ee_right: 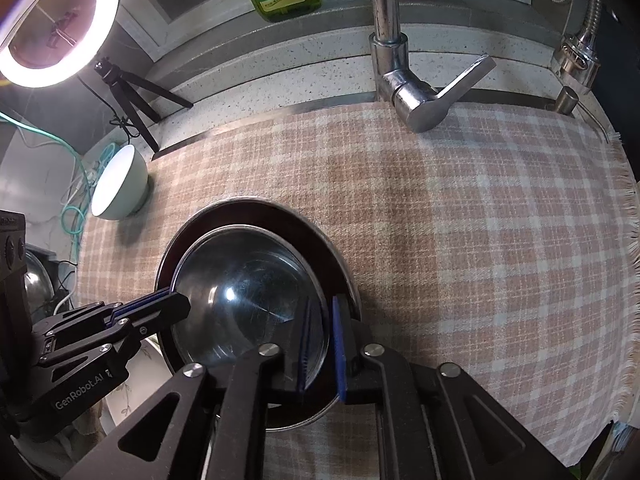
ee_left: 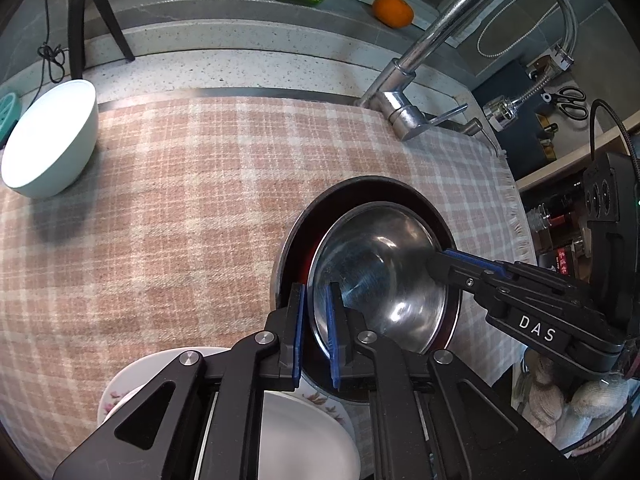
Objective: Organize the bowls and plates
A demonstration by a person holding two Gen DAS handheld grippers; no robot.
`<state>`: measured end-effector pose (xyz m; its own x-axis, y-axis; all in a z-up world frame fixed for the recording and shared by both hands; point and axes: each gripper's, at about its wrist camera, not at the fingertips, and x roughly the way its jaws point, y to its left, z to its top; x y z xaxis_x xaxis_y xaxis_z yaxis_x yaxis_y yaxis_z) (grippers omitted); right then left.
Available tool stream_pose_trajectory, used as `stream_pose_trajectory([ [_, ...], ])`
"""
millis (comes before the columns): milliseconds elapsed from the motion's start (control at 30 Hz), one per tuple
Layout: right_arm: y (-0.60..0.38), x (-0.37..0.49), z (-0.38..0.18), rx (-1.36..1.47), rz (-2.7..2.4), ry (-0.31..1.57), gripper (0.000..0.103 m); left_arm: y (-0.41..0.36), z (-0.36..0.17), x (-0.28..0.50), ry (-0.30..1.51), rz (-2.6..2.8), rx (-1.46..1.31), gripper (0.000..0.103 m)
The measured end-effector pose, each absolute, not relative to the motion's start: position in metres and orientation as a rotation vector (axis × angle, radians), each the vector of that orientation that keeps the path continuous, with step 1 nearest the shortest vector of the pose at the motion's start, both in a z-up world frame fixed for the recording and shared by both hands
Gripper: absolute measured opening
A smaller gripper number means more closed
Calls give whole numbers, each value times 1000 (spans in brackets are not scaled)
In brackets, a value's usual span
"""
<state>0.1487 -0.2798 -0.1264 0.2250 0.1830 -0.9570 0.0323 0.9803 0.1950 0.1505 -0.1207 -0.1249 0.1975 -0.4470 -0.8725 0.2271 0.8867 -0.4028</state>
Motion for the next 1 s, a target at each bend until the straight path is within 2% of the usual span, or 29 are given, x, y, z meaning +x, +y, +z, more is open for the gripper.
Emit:
stream_pose_trajectory([
  [267, -277, 142, -109, 154, 116, 1301, 22, -114, -111, 149, 1247, -482, -192, 9],
  [500, -273, 132, -88, 125, 127, 1240, 24, -106, -90, 137, 1166, -474, -156, 10],
  [600, -270, 122, -76, 101, 132, 1180, 31, -100, -80, 127, 1117, -466, -129, 10],
  [633, -268, 118, -72, 95, 137, 1159, 37, -97, -78, 124, 1105, -462, -124, 10],
  [733, -262, 108, -64, 68, 141, 1112, 39, -89, -71, 115, 1067, -446, -113, 19],
  [833, -255, 99, -59, 58, 145, 1082, 39, -73, -69, 107, 1046, -431, -146, 41],
  [900, -251, 94, -57, 57, 145, 1062, 41, -60, -69, 100, 1036, -413, -173, 44],
  [967, -245, 89, -54, 51, 142, 1038, 51, -43, -73, 95, 1037, -386, -194, 44],
  [1000, -243, 87, -52, 51, 143, 1029, 53, -37, -75, 93, 1040, -375, -206, 44],
])
